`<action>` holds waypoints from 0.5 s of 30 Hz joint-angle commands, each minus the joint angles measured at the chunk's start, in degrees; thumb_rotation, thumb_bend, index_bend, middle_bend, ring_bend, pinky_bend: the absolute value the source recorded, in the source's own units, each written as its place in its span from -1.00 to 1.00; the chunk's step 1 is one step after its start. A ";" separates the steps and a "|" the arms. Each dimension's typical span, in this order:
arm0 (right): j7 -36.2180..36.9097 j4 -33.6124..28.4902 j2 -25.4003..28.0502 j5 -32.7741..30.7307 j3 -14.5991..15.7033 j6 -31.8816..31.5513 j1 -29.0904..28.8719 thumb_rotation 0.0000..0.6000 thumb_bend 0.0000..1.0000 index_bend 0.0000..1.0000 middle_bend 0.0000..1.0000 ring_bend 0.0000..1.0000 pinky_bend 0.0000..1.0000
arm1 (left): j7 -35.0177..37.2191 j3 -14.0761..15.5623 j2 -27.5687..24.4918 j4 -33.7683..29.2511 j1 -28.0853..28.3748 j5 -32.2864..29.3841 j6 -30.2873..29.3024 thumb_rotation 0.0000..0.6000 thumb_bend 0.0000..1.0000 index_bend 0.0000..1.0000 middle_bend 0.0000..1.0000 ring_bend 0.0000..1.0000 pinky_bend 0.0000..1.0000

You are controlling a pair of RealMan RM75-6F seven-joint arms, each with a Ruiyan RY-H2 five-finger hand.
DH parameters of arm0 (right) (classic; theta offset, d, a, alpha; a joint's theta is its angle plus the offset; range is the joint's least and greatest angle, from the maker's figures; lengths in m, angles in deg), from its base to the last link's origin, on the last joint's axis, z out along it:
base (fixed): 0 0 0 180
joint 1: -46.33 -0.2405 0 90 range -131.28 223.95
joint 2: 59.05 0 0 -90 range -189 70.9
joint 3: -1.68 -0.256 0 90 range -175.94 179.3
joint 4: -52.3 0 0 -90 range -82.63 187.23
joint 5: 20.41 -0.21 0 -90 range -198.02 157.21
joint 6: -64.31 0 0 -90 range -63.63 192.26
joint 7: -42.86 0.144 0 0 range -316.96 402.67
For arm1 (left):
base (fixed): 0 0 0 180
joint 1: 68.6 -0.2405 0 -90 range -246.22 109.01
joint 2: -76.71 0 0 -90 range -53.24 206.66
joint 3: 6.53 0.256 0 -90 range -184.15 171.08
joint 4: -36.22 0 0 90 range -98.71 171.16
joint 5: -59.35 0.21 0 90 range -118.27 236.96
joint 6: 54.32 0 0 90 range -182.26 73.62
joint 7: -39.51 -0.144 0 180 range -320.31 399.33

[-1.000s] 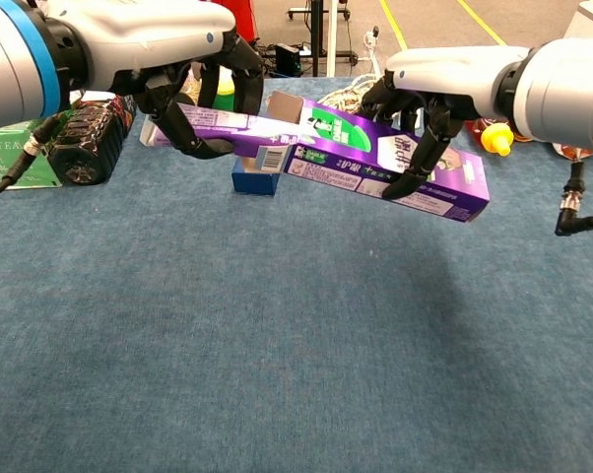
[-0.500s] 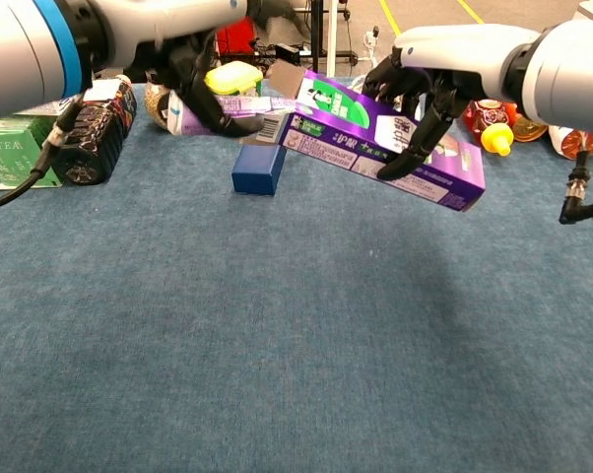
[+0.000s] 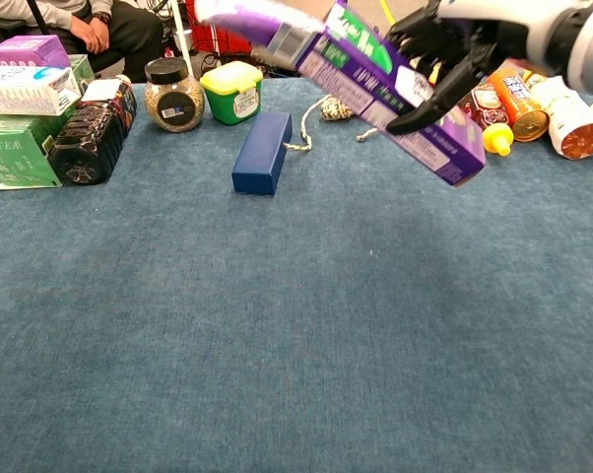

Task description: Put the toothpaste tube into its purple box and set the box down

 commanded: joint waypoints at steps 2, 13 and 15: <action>13.92 6.00 2.06 8.80 -1.04 2.33 3.80 1.00 -0.09 0.00 0.02 0.03 0.10 | 13.49 -0.27 -9.99 3.40 -6.84 0.78 0.69 1.00 -0.57 -1.00 -1.00 -1.00 -0.41; 24.64 13.56 -0.51 15.45 -0.56 0.77 5.68 1.00 -0.10 0.00 0.02 0.02 0.09 | 26.81 -0.13 -13.85 11.40 -10.45 2.37 3.20 1.00 -0.57 -1.00 -1.00 -1.00 -0.41; 21.82 15.10 -0.34 15.03 0.44 2.03 5.42 1.00 -0.09 0.00 0.02 0.02 0.09 | 27.92 -0.07 -14.10 12.15 -10.87 2.78 3.47 1.00 -0.57 -1.00 -1.00 -1.00 -0.41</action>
